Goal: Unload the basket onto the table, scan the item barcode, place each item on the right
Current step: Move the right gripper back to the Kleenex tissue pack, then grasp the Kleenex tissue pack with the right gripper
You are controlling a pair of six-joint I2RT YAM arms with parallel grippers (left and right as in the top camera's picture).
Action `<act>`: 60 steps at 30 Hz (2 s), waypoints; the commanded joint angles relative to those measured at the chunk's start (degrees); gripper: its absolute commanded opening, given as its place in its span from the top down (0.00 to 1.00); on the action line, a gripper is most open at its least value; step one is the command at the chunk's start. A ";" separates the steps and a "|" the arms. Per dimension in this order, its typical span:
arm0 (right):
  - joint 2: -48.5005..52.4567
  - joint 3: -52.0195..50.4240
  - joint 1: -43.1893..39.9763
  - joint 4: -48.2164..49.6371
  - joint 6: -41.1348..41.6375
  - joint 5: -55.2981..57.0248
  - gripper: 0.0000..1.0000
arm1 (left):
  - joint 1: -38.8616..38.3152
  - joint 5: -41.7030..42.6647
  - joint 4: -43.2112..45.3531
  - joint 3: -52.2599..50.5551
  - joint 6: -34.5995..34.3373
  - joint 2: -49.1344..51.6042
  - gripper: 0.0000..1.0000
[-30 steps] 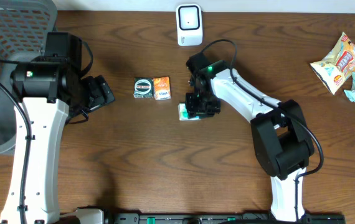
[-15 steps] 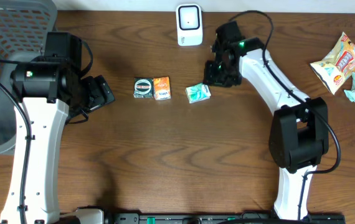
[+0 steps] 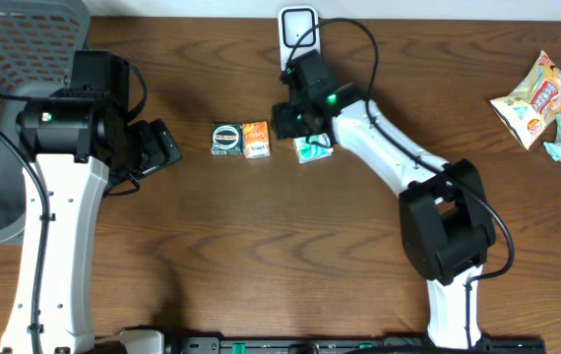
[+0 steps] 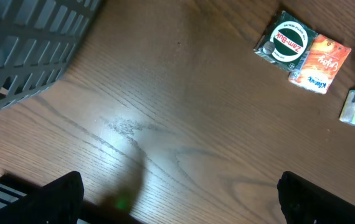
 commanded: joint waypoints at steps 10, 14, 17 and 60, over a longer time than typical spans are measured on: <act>2.95 -2.80 1.70 -4.17 2.10 11.80 0.62 | 0.04 -0.35 -0.37 0.07 -0.52 0.31 0.02; 2.64 -2.62 1.55 -10.19 2.12 11.89 0.63 | 0.02 -0.35 -0.37 0.07 -0.52 0.31 0.02; 1.14 -2.12 0.94 -15.56 0.96 12.02 0.64 | 0.02 -0.35 -0.37 0.07 -0.52 0.31 0.02; -7.41 -20.37 -10.32 -6.80 -7.91 5.95 0.93 | 0.02 -0.35 -0.37 0.07 -0.52 0.31 0.02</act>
